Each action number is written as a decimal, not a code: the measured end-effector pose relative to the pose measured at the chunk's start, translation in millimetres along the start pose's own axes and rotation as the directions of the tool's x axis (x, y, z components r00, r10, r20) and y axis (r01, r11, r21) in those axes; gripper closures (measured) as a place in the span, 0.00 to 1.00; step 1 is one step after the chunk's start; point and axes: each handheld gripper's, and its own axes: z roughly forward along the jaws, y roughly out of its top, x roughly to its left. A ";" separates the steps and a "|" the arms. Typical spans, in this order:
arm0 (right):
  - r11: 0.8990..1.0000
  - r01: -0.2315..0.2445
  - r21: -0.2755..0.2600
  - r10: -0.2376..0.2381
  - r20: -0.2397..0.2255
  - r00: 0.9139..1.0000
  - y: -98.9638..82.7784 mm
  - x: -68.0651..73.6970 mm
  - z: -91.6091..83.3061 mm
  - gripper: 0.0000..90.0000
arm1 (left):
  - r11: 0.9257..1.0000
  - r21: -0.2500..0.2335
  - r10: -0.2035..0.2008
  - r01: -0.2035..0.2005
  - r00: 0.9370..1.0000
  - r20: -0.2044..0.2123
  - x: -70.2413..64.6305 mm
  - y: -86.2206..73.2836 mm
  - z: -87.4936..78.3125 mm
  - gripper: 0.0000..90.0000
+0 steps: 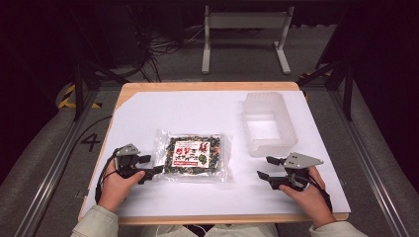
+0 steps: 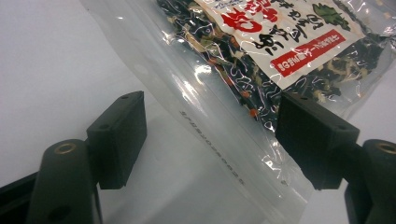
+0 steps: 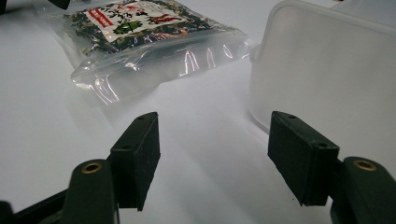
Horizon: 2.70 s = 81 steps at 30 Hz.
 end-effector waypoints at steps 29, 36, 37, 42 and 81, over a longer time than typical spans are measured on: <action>1.000 0.019 -0.017 -0.019 -0.006 1.000 2.5 3.7 -0.3 0.36 | 0.996 0.056 -0.067 0.064 0.996 0.061 -6.7 0.1 1.4 0.71; 1.000 0.023 -0.019 -0.023 -0.008 1.000 3.2 4.3 -0.2 0.36 | 0.994 0.056 -0.098 0.094 0.992 0.077 -7.7 -0.9 1.5 0.77; 1.000 0.025 -0.018 -0.025 -0.008 1.000 3.2 4.4 0.0 0.35 | 0.994 0.055 -0.103 0.099 0.991 0.079 -7.5 -1.1 1.5 0.78; 0.999 0.029 -0.018 -0.029 -0.011 1.000 4.1 6.0 0.6 0.35 | 0.992 0.052 -0.120 0.117 0.990 0.079 -7.5 -1.1 1.0 0.80; 0.998 0.044 -0.047 -0.046 -0.043 0.998 29.7 9.1 -1.2 0.42 | 0.956 -0.293 -0.020 0.026 1.000 0.022 -26.1 25.7 -47.2 0.99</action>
